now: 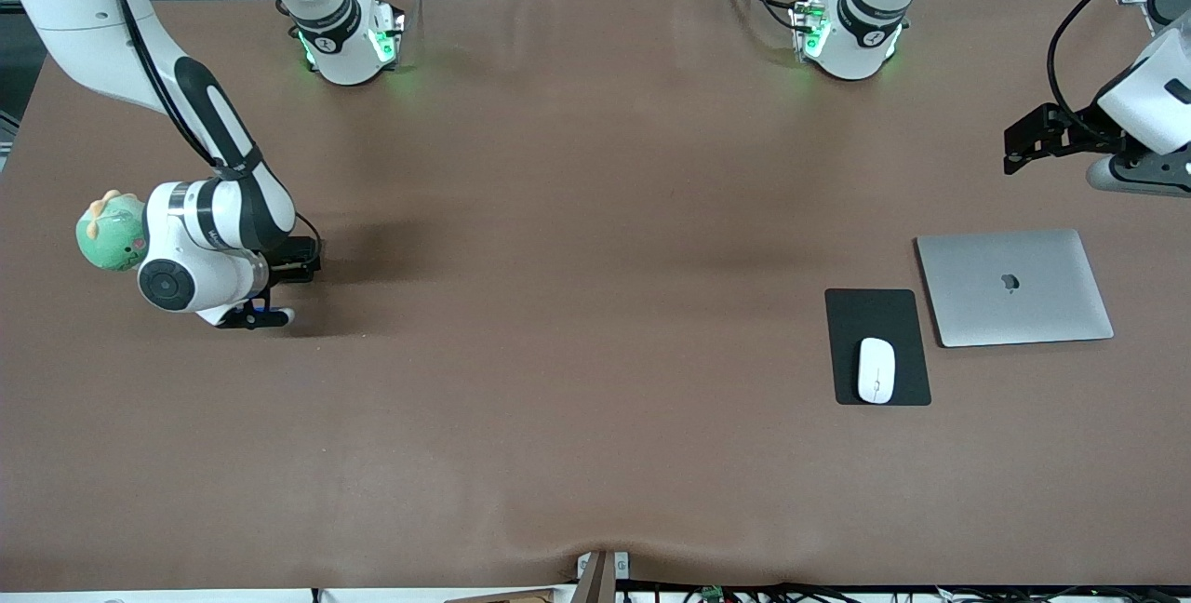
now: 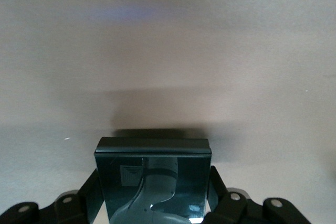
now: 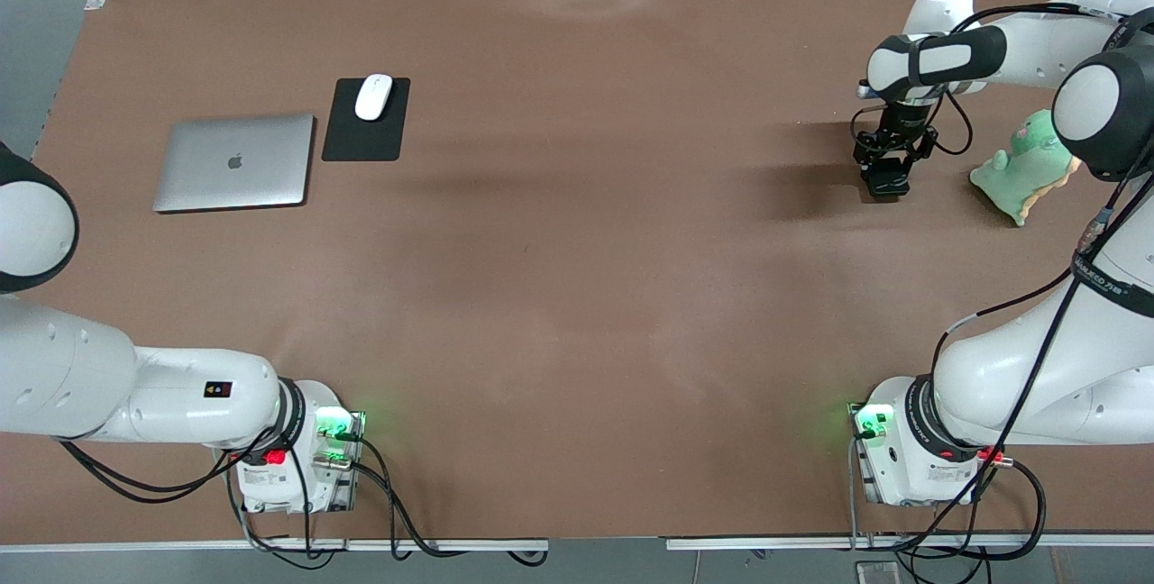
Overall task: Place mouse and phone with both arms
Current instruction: 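Carry the black phone with the right gripper toward the green plush toy, then lower the phone beside the plush toy and open the right gripper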
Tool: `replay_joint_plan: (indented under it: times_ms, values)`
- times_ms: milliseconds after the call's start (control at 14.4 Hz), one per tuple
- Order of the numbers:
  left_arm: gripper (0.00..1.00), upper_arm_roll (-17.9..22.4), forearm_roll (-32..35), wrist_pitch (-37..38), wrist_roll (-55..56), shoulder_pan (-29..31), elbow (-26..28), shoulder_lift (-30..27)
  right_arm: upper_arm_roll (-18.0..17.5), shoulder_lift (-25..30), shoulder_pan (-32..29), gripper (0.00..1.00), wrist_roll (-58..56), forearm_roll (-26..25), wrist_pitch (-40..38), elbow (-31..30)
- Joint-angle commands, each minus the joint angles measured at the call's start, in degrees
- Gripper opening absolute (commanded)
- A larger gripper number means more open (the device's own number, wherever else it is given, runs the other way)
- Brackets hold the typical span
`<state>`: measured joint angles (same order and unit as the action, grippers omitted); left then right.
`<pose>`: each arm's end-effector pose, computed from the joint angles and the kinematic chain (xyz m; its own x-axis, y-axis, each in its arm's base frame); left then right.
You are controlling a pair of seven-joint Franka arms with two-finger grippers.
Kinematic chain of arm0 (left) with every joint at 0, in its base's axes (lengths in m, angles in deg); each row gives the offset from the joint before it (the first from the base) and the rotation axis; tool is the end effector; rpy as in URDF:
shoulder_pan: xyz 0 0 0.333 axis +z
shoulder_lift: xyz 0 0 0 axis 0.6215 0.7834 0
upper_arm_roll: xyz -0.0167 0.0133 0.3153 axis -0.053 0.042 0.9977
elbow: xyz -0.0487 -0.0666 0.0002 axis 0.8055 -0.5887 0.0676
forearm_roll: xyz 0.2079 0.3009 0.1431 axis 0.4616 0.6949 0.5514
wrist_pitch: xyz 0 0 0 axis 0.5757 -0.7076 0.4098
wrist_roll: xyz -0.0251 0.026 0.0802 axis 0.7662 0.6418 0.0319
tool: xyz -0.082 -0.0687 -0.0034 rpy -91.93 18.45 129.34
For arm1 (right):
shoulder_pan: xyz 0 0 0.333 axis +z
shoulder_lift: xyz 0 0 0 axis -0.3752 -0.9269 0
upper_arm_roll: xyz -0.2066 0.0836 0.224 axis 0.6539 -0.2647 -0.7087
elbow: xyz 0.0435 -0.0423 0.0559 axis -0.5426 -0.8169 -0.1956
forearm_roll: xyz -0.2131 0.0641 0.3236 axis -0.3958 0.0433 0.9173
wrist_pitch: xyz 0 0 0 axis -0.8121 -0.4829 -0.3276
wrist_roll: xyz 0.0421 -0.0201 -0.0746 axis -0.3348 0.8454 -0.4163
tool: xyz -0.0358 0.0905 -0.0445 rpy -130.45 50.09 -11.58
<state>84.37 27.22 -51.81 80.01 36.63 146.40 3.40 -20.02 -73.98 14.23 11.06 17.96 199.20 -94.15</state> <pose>0.5445 -0.0445 0.6239 0.9857 -0.1611 -0.0488 -0.1631 -0.9858 -0.0397 0.5416 -0.0420 0.1620 0.9078 0.0226 -0.4188 0.0442 -0.9981 0.0420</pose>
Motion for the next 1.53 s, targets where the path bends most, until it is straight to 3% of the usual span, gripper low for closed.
replay_joint_plan:
  times_ms: [0, 347, 417, 486, 556, 625, 972, 1250, 1458]
  values:
    - [1.0, -0.6, 0.9, 0.2, -0.3, -0.1, -0.5, 0.7, -1.2, 1.6, -2.5, 0.0, -1.7, -1.4, 0.9, -1.8]
    - [1.0, -1.8, -1.5, 1.4, 1.0, 0.0, -0.6, 0.0, -1.2, 0.9, -4.5, 0.0, -2.9, -1.5, 1.0, -1.9]
    - [1.0, -2.6, -1.5, 1.6, 1.5, 0.1, -0.7, 0.1, -1.2, 0.4, -4.5, 0.05, -3.0, -1.5, 1.1, -1.9]
    - [1.0, -2.7, -1.5, 1.6, 1.2, 0.6, -0.7, 0.1, -1.2, 0.0, -4.6, 0.25, -3.0, -1.5, 1.6, -1.9]
    - [1.0, -2.5, -1.5, 1.6, 0.8, 0.7, -0.7, 0.2, -1.2, -0.1, -4.6, 0.8, -3.0, -1.5, 1.7, -1.8]
    - [1.0, -2.5, -1.5, 1.7, 0.3, 0.7, -0.7, 0.1, -1.2, -0.2, -4.5, 1.0, -2.9, -1.5, 2.0, -1.7]
    - [1.0, -2.1, -1.0, 1.7, 0.4, 0.7, -0.7, 0.2, -1.9, 0.2, -3.2, 1.0, -8.3, -1.4, 0.8, 3.4]
    - [1.0, -2.0, -0.6, 1.6, 0.6, 1.4, -0.8, 0.7, -1.7, -1.3, -3.2, 1.0, -19.8, -1.1, -10.2, 16.9]
    - [1.0, -2.1, -0.9, 1.6, 0.6, 2.9, -0.9, 0.6, -1.7, -2.8, -3.3, 1.0, -25.3, -0.7, -11.5, 24.9]
